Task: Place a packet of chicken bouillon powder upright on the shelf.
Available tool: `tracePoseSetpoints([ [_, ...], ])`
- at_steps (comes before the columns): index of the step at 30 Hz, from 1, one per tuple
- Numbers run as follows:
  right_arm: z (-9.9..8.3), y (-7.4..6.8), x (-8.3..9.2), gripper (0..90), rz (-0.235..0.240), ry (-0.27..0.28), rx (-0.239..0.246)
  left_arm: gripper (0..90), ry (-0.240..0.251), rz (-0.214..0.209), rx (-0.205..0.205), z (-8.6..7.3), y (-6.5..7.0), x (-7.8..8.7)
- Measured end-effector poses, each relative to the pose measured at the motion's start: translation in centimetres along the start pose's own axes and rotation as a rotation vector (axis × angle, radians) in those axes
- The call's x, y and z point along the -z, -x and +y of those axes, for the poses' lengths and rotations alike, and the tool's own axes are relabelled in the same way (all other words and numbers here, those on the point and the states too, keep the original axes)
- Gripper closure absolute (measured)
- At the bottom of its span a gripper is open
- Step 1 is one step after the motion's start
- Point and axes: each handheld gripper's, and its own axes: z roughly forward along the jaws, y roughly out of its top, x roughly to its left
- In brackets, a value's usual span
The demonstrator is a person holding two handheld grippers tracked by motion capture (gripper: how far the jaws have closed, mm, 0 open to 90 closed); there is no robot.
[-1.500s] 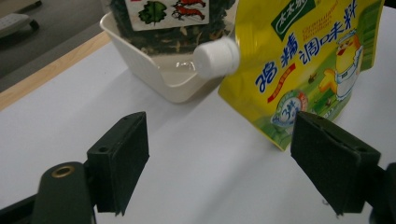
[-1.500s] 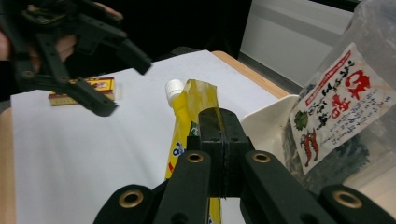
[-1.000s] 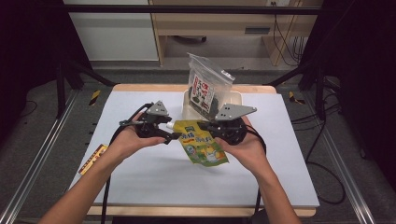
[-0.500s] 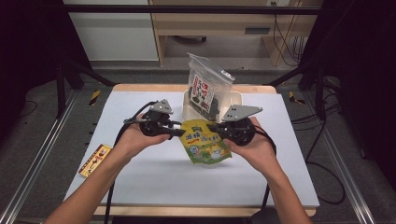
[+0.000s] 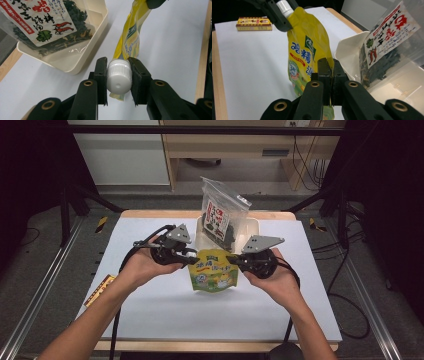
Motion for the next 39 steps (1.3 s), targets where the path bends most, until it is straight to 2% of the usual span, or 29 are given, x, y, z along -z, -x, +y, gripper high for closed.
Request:
tracePoseSetpoints([
  [8, -0.5, -0.2, -0.7, 84.3, 0.019, -0.031, 0.013, 69.8, -0.025, -0.009, -0.040, 0.0, 0.2, 0.0],
  [15, -0.1, 0.1, -1.8, 65.7, 0.041, -0.089, 0.078, 69.8, -0.034, -0.015, -0.046, -0.1, -0.1, -0.1],
  [17, 0.2, 0.4, -2.3, 60.7, 0.045, -0.107, 0.087, 69.8, -0.031, -0.016, -0.050, -0.1, 0.0, -0.1],
  [20, 0.5, 1.0, -3.1, 58.1, 0.069, -0.128, 0.088, 69.8, -0.029, -0.018, -0.064, -0.1, 0.2, -0.1],
  [23, 0.6, 1.1, -3.9, 60.3, 0.105, -0.153, 0.089, 69.8, -0.025, -0.015, -0.069, -0.2, 0.1, -0.1],
  [25, 0.7, 1.0, -4.5, 68.4, 0.126, -0.170, 0.093, 69.7, -0.021, -0.012, -0.061, -0.4, 0.0, -0.1],
  [27, 0.8, 0.9, -4.7, 81.5, 0.135, -0.172, 0.089, 69.4, -0.018, -0.008, -0.056, -0.6, -0.2, -0.1],
  [29, 1.0, 1.0, -4.7, 88.8, 0.126, -0.168, 0.074, 68.8, -0.001, 0.004, -0.043, -1.0, -0.3, 0.0],
  [30, 1.0, 1.0, -4.6, 89.6, 0.130, -0.163, 0.063, 68.2, 0.018, 0.013, -0.033, -1.2, -0.3, 0.0],
  [31, 1.1, 1.0, -4.5, 90.0, 0.131, -0.163, 0.057, 66.3, 0.040, 0.030, -0.021, -1.4, -0.4, 0.2],
  [34, 1.1, 0.9, -3.9, 90.0, 0.110, -0.177, 0.041, 43.6, 0.102, 0.083, 0.032, -2.0, -0.6, 0.7],
  [36, 1.0, 1.1, -3.2, 90.0, 0.095, -0.178, 0.018, 32.7, 0.142, 0.108, 0.074, -2.5, -0.6, 1.3],
  [37, 1.0, 1.2, -2.8, 90.0, 0.086, -0.178, 0.016, 29.6, 0.155, 0.121, 0.097, -3.0, -0.5, 1.6],
  [39, 1.0, 1.6, -1.7, 90.0, 0.064, -0.176, -0.007, 24.4, 0.155, 0.147, 0.114, -3.7, -0.3, 1.7],
])
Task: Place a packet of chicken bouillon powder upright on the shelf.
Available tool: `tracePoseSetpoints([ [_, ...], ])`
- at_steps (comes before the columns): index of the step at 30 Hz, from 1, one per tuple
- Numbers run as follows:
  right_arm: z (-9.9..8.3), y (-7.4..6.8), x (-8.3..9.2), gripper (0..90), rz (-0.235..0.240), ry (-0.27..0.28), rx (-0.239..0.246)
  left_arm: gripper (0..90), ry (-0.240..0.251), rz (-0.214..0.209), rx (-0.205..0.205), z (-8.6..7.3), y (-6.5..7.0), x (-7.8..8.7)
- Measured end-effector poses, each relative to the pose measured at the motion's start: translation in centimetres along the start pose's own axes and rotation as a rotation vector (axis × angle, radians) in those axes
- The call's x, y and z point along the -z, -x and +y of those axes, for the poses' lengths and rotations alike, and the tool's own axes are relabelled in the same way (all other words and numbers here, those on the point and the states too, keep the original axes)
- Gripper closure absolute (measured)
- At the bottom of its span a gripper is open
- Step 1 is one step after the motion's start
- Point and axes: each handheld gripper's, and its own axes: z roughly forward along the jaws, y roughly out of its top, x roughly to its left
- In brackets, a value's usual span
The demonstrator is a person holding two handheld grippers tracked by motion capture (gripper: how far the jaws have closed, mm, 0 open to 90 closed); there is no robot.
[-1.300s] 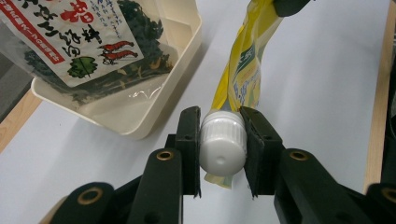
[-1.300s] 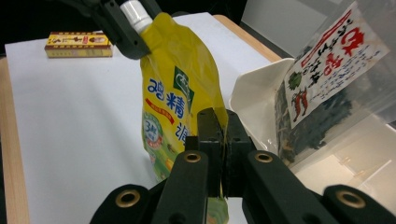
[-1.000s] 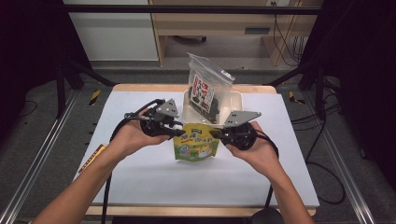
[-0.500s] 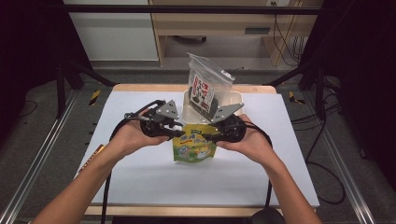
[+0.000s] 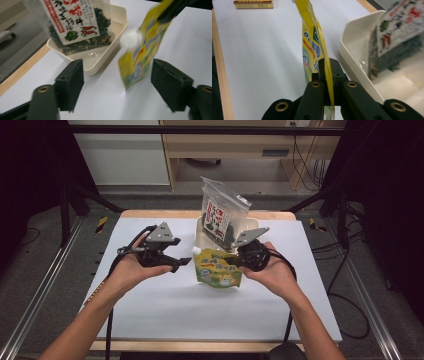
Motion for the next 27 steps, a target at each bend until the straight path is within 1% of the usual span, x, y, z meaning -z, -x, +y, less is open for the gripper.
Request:
tracePoseSetpoints([
  [1, -0.1, 0.2, 0.6, 90.0, -0.010, 0.005, -0.017, 21.2, -0.006, 0.013, 0.006, -0.5, 0.1, 0.1],
  [3, -0.4, 0.5, 1.9, 90.0, -0.019, 0.016, -0.046, 18.1, -0.018, 0.027, 0.024, -1.5, 0.3, 0.2],
  [4, -0.6, 0.7, 2.5, 90.0, -0.024, 0.019, -0.059, 16.0, -0.025, 0.039, 0.047, -2.1, 0.6, 0.1],
  [5, -0.7, 0.8, 3.2, 90.0, -0.035, 0.015, -0.073, 14.3, -0.039, 0.066, 0.049, -2.6, 0.8, 0.1],
  [6, -0.9, 1.0, 3.8, 90.0, -0.040, 0.013, -0.088, 14.0, -0.051, 0.096, 0.042, -3.1, 1.1, 0.1],
  [7, -1.1, 1.1, 4.4, 90.0, -0.051, 0.009, -0.098, 13.7, -0.065, 0.115, 0.045, -3.7, 1.4, 0.1],
  [9, -1.5, 1.6, 5.5, 90.0, -0.076, 0.007, -0.126, 12.6, -0.069, 0.116, 0.082, -4.8, 1.8, -0.1],
  [10, -1.8, 1.9, 6.2, 90.0, -0.097, 0.008, -0.147, 12.6, -0.068, 0.119, 0.091, -5.2, 1.8, -0.2],
  [12, -2.2, 2.5, 6.9, 90.0, -0.124, 0.007, -0.176, 12.6, -0.065, 0.132, 0.096, -6.2, 2.2, -0.5],
  [14, -2.7, 3.0, 7.7, 90.0, -0.159, -0.004, -0.206, 12.6, -0.074, 0.146, 0.098, -7.4, 2.7, -0.8],
  [15, -2.8, 3.2, 8.1, 90.0, -0.170, -0.009, -0.217, 12.6, -0.074, 0.146, 0.094, -7.9, 2.8, -0.9],
  [16, -3.0, 3.4, 8.4, 90.0, -0.184, -0.016, -0.224, 12.6, -0.070, 0.138, 0.103, -8.4, 3.0, -1.0],
  [17, -3.1, 3.5, 8.7, 90.0, -0.194, -0.023, -0.243, 12.6, -0.069, 0.132, 0.113, -8.8, 3.0, -1.2],
  [18, -3.2, 3.7, 8.9, 90.0, -0.201, -0.026, -0.246, 12.5, -0.073, 0.136, 0.120, -9.2, 3.0, -1.3],
  [21, -3.1, 4.0, 9.6, 90.0, -0.233, -0.050, -0.265, 11.6, -0.096, 0.167, 0.125, -10.4, 3.2, -1.7],
  [22, -3.0, 4.2, 9.8, 90.0, -0.246, -0.054, -0.271, 11.5, -0.094, 0.178, 0.136, -10.9, 3.3, -1.8],
  [23, -2.9, 4.3, 10.1, 90.0, -0.260, -0.059, -0.281, 11.3, -0.104, 0.180, 0.132, -11.4, 3.4, -1.8],
  [24, -2.7, 4.5, 10.4, 90.0, -0.284, -0.061, -0.311, 11.2, -0.096, 0.188, 0.140, -11.8, 3.5, -1.8],
  [25, -2.6, 4.8, 10.7, 90.0, -0.310, -0.067, -0.335, 11.2, -0.102, 0.194, 0.129, -12.1, 3.6, -1.6],
  [27, -2.3, 5.2, 11.0, 90.0, -0.348, -0.068, -0.357, 11.2, -0.105, 0.197, 0.123, -12.6, 3.8, -1.4],
])
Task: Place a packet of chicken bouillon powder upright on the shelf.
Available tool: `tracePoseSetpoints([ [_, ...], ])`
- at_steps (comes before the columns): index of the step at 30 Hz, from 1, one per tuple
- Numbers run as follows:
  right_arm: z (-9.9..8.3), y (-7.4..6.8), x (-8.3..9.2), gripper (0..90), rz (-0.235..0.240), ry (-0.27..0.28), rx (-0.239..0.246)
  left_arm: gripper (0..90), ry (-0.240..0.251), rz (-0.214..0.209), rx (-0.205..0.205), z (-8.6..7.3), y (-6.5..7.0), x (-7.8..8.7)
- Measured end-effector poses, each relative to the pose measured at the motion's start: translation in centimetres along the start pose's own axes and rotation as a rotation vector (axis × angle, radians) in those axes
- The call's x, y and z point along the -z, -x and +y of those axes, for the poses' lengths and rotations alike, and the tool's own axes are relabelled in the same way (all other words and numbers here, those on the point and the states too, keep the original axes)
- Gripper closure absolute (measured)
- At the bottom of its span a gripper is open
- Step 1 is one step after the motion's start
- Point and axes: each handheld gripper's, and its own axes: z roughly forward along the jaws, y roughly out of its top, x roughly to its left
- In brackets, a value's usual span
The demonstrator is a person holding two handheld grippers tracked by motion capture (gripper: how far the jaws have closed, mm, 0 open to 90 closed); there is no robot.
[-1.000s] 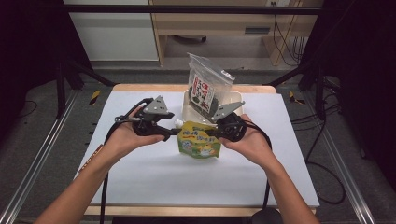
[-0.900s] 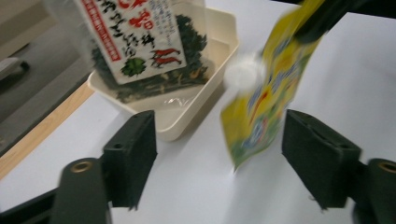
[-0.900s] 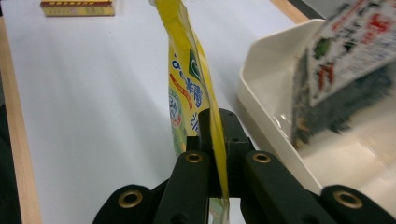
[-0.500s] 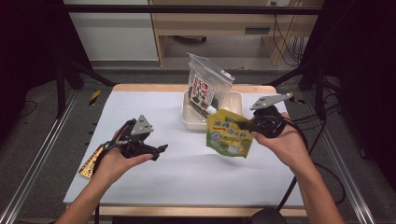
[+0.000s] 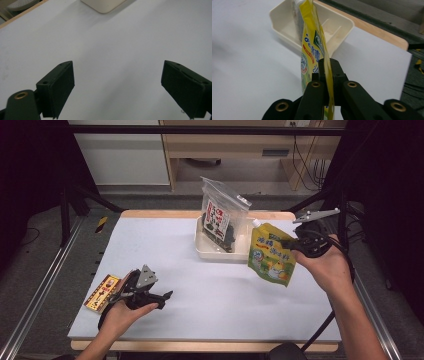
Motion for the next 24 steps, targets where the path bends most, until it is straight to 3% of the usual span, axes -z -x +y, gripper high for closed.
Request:
tracePoseSetpoints([
  [4, 1.0, 0.4, 0.2, 90.0, -0.039, 0.019, -0.026, 11.2, -0.006, 0.016, -0.006, -1.0, 0.0, 0.4],
  [13, 4.0, 1.6, 0.4, 90.0, -0.099, 0.074, -0.102, 10.9, 0.015, 0.036, 0.033, -2.4, 0.0, 0.5],
  [18, 5.4, 1.7, -0.9, 90.0, -0.116, 0.077, -0.157, 11.0, 0.016, 0.041, 0.073, -3.0, 0.1, 0.1],
  [24, 6.9, 1.7, -3.0, 90.0, -0.111, 0.072, -0.223, 11.2, 0.013, 0.041, 0.064, -2.9, 0.3, -0.1],
])
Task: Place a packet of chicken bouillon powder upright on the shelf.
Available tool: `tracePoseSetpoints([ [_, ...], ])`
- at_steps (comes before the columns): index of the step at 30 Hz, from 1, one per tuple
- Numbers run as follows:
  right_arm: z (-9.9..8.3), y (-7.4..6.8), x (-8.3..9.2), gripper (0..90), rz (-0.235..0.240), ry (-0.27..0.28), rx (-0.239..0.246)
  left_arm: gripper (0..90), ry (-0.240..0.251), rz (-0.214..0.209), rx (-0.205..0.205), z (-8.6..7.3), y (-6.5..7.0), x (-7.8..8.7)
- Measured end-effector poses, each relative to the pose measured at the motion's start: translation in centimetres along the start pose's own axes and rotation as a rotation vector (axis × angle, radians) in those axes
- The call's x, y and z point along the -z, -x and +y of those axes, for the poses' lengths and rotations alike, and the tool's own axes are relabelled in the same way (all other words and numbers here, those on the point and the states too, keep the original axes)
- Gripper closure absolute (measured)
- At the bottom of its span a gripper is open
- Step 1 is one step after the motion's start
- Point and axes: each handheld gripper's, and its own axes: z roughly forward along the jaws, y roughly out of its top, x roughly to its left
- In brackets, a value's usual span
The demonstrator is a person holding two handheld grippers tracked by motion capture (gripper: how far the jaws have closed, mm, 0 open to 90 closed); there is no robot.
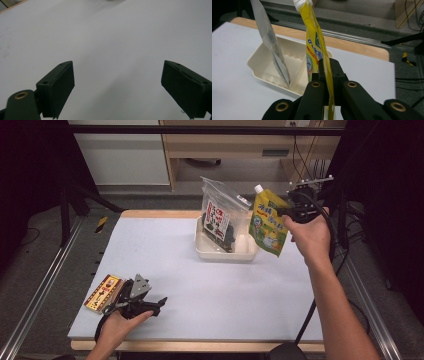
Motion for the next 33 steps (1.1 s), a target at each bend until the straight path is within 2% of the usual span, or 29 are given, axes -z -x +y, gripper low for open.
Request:
tracePoseSetpoints([
  [1, 0.2, -0.2, -0.2, 90.0, -0.004, -0.002, -0.003, 11.3, -0.011, 0.001, -0.012, 0.0, -0.1, 0.1],
  [3, 0.6, -0.6, -0.7, 90.0, -0.006, 0.001, -0.011, 11.4, 0.006, 0.003, 0.007, -0.1, -0.3, 0.2],
  [5, 1.1, -0.8, -1.2, 90.0, -0.011, 0.006, -0.025, 11.4, -0.003, 0.011, 0.000, -0.1, -0.6, 0.3],
  [8, 1.7, -0.9, -2.0, 90.0, -0.006, 0.005, -0.053, 11.5, 0.004, 0.011, 0.015, -0.2, -0.6, 0.3],
  [10, 2.0, -1.0, -2.5, 90.0, -0.002, 0.000, -0.058, 11.6, -0.003, 0.012, 0.003, -0.2, -0.7, 0.4],
  [13, 2.4, -1.2, -3.4, 90.0, -0.004, -0.010, -0.087, 12.0, 0.003, 0.006, 0.014, -0.1, -0.5, 0.1],
  [14, 2.5, -1.3, -3.6, 90.0, -0.002, -0.016, -0.098, 12.1, -0.005, 0.007, 0.002, -0.1, -0.5, 0.2],
  [20, 2.9, -1.6, -5.0, 90.0, -0.014, -0.031, -0.114, 12.1, -0.006, 0.001, -0.005, -0.1, -0.3, 0.2],
  [27, 3.0, -1.3, -5.7, 90.0, -0.011, -0.037, -0.150, 12.1, -0.008, -0.003, -0.005, -0.1, -0.2, 0.2],
  [33, 3.1, -1.2, -6.1, 90.0, -0.012, -0.048, -0.151, 12.1, 0.003, -0.006, 0.004, 0.0, -0.1, 0.2],
])
